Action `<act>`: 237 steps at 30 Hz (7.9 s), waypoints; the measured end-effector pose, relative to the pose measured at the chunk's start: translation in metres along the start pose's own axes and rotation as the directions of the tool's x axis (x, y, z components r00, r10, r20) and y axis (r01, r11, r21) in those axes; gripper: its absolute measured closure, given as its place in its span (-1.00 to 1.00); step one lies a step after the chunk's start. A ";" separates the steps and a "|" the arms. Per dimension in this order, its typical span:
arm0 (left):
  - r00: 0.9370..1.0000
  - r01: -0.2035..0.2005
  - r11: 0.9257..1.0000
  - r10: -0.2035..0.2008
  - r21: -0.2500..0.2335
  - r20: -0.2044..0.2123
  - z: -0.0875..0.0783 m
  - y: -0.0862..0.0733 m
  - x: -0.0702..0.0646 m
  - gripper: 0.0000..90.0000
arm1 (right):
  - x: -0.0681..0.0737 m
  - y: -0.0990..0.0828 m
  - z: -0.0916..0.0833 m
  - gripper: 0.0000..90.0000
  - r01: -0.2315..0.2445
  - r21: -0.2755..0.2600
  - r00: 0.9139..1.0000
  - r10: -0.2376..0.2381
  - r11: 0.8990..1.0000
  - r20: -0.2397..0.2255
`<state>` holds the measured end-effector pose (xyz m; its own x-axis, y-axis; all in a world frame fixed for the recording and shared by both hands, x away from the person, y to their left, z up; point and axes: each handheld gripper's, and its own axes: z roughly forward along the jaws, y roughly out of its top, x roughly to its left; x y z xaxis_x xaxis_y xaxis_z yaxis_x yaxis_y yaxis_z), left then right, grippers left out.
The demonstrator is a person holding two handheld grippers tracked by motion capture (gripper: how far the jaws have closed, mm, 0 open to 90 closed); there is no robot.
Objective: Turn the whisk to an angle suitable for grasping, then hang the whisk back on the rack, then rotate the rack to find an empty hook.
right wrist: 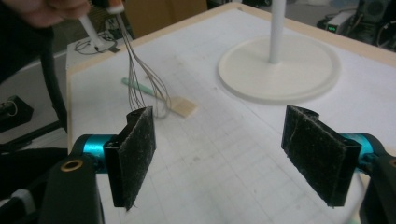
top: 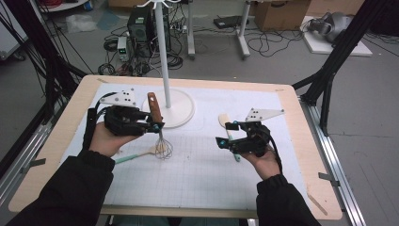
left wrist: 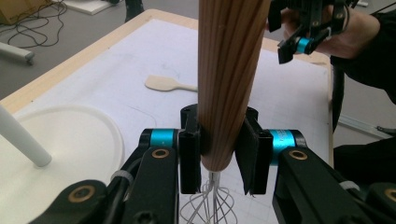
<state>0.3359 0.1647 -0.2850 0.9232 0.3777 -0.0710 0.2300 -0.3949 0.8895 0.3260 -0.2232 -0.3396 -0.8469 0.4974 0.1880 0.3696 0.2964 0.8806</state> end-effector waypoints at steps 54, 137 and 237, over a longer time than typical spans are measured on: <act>0.999 0.027 0.998 -0.028 -0.049 -0.026 -0.013 0.104 0.077 0.60 | -0.017 -0.047 -0.025 -0.53 -0.041 0.008 0.991 0.039 0.999 0.132; 0.968 0.109 0.994 -0.109 -0.016 -0.225 -0.028 0.131 0.114 0.09 | -0.017 -0.046 -0.027 -0.53 -0.022 -0.028 0.994 0.025 0.999 0.103; 0.939 0.107 0.961 -0.182 -0.255 -0.292 -0.066 0.186 0.112 0.98 | -0.019 -0.046 -0.023 -0.51 -0.024 -0.028 0.995 0.027 0.999 0.095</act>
<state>0.4622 0.1883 -0.0975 0.7352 0.6709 -0.0968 0.2409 -0.1251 0.9625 0.3168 -0.2651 -0.3735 -0.7967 0.5801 0.1696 0.3794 0.2616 0.8875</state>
